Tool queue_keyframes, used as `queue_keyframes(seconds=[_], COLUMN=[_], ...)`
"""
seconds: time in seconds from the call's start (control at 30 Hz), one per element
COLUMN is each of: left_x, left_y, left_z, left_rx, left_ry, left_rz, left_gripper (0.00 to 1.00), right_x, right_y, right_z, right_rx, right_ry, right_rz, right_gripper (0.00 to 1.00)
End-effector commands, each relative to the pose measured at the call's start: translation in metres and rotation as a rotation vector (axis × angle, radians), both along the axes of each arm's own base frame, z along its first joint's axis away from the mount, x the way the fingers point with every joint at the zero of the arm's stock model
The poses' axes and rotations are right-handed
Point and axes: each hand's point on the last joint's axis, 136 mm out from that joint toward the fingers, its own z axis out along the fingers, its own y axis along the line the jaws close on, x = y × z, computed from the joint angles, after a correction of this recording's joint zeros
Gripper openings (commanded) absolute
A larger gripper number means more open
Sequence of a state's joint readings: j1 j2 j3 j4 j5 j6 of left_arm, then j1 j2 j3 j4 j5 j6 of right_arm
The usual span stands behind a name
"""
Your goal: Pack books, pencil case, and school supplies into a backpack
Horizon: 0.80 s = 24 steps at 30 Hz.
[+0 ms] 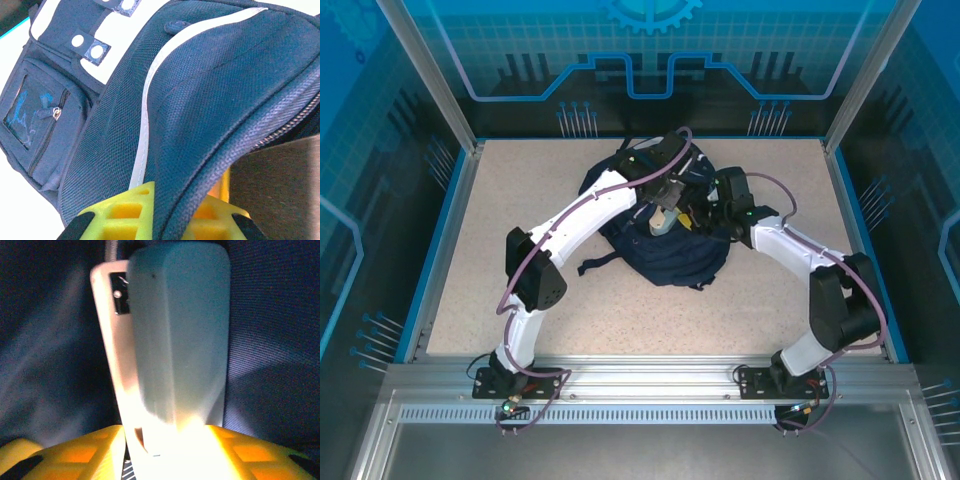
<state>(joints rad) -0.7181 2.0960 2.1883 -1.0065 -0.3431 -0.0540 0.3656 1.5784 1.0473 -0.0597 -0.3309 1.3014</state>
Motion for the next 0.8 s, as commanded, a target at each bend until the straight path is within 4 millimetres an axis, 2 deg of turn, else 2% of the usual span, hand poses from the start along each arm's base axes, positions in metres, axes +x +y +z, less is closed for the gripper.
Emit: queue_keyframes(seconds=[0.0,0.1,0.27,0.37,0.5,0.67,0.77], left_x=[-0.003,-0.004,-0.007,-0.009,-0.009,-0.009,-0.009], left_y=[-0.01,-0.011,-0.013,-0.013,-0.011,-0.009,-0.005], left_z=[0.061,0.063,0.067,0.07,0.07,0.066,0.068], left_rx=[-0.162,-0.172,-0.188,-0.193,-0.197,-0.202,-0.223], left_ry=[-0.107,-0.108,-0.114,-0.12,-0.117,-0.108,-0.099], left_rz=[-0.013,-0.015,-0.024,-0.026,-0.02,-0.004,0.018], left_gripper=[0.08,0.08,0.07,0.08,0.08,0.15,0.29], right_x=[-0.001,0.005,0.023,0.036,0.048,0.043,0.027], right_y=[0.011,0.018,0.029,0.04,0.053,0.05,0.032], right_z=[-0.003,0.0,0.007,0.004,-0.002,0.002,-0.003], right_rx=[0.02,0.052,0.086,0.131,0.167,0.152,0.092], right_ry=[0.009,-0.019,-0.079,-0.09,-0.113,-0.13,-0.079], right_rz=[0.04,0.04,0.006,-0.004,0.002,0.029,0.031], right_gripper=[0.39,0.3,0.26,0.21,0.19,0.24,0.31])
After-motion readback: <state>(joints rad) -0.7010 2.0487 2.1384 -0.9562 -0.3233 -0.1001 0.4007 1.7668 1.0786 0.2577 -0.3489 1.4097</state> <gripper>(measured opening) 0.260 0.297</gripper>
